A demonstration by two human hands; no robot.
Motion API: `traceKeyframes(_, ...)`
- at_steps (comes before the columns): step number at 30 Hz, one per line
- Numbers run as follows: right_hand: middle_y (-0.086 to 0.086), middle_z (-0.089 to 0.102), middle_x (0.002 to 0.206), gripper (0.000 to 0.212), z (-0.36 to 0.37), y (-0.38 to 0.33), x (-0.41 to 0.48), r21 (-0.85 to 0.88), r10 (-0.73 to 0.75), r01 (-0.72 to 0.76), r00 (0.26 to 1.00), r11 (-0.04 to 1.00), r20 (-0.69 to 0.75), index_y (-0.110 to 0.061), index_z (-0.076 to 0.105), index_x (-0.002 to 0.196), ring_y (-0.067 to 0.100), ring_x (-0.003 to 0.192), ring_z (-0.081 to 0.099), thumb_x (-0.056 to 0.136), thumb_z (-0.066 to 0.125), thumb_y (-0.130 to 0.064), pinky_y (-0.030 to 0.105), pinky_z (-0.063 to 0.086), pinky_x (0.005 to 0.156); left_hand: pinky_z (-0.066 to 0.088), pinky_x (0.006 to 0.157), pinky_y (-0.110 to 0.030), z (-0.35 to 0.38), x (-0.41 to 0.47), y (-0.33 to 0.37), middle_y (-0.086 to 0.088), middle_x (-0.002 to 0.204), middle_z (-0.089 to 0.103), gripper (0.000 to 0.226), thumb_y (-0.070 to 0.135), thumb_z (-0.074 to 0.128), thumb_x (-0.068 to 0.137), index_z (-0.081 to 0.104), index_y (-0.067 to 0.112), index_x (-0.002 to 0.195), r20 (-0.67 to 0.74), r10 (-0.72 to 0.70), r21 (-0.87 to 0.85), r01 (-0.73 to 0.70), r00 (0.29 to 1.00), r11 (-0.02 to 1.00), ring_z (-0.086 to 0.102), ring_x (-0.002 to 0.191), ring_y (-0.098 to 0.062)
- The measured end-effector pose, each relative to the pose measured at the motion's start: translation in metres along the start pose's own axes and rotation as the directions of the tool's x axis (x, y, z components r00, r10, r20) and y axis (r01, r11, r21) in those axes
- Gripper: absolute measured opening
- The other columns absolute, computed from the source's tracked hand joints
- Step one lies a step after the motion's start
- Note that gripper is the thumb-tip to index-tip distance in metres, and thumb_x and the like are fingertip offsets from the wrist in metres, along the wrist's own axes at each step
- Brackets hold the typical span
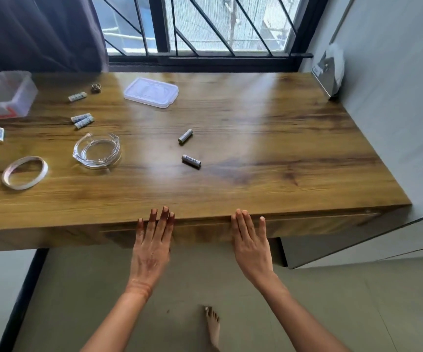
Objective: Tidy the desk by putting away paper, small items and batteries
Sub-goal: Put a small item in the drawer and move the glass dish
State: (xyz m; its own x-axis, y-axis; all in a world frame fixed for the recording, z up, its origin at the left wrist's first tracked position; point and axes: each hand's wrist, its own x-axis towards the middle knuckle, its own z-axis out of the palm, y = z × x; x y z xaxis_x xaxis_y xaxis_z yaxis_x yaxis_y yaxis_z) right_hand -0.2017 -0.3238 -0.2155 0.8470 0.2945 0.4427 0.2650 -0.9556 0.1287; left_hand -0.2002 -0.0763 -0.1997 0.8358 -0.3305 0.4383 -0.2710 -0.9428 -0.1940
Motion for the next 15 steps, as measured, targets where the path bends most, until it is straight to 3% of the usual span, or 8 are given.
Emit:
traceKeyframes(5, 0.013, -0.006, 0.155, 0.075, -0.008, 0.015, 0.006, -0.037, -0.097, 0.095, 0.992, 0.995, -0.076, -0.003, 0.003, 0.146, 0.025, 0.143, -0.003, 0.078, 0.028, 0.015, 0.050, -0.002, 0.116, 0.003, 0.117, -0.049, -0.001, 0.008, -0.006, -0.016, 0.156, -0.004, 0.086, 0.001, 0.059, 0.079, 0.006, 0.000, 0.146, -0.026, 0.028, 0.016, -0.028, 0.999, 0.999, 0.001, 0.144, -0.032)
traceKeyframes(9, 0.016, 0.016, 0.153, 0.050, -0.014, 0.026, 0.024, 0.076, -0.144, 0.155, 0.981, 0.985, -0.133, 0.001, 0.016, 0.144, 0.027, 0.141, 0.016, 0.095, 0.021, 0.009, 0.042, 0.017, 0.115, 0.019, 0.116, -0.040, -0.003, 0.015, -0.008, -0.019, 0.152, 0.019, 0.076, -0.004, 0.065, 0.078, 0.024, -0.005, 0.142, -0.103, 0.023, -0.020, -0.026, 0.994, 0.999, 0.024, 0.139, -0.031)
traceKeyframes(12, 0.015, 0.033, 0.144, 0.044, -0.014, 0.025, 0.029, 0.142, -0.124, 0.153, 0.974, 0.978, -0.191, 0.000, 0.028, 0.141, 0.027, 0.136, 0.029, 0.097, 0.029, 0.004, 0.040, 0.023, 0.114, 0.024, 0.115, -0.038, -0.003, 0.016, -0.008, -0.019, 0.142, 0.039, 0.074, -0.004, 0.074, 0.072, 0.038, -0.004, 0.136, -0.132, 0.014, -0.001, -0.014, 0.991, 1.000, 0.032, 0.135, -0.028)
traceKeyframes(15, 0.012, 0.038, 0.139, 0.039, -0.011, 0.024, 0.032, 0.159, -0.091, 0.130, 0.969, 0.979, -0.231, -0.003, 0.036, 0.135, 0.026, 0.131, 0.037, 0.097, 0.033, 0.000, 0.038, 0.027, 0.112, 0.027, 0.114, -0.036, -0.003, 0.017, -0.006, -0.017, 0.137, 0.046, 0.072, -0.002, 0.079, 0.067, 0.046, -0.003, 0.131, -0.142, 0.004, 0.008, -0.003, 0.990, 1.000, 0.038, 0.133, -0.026)
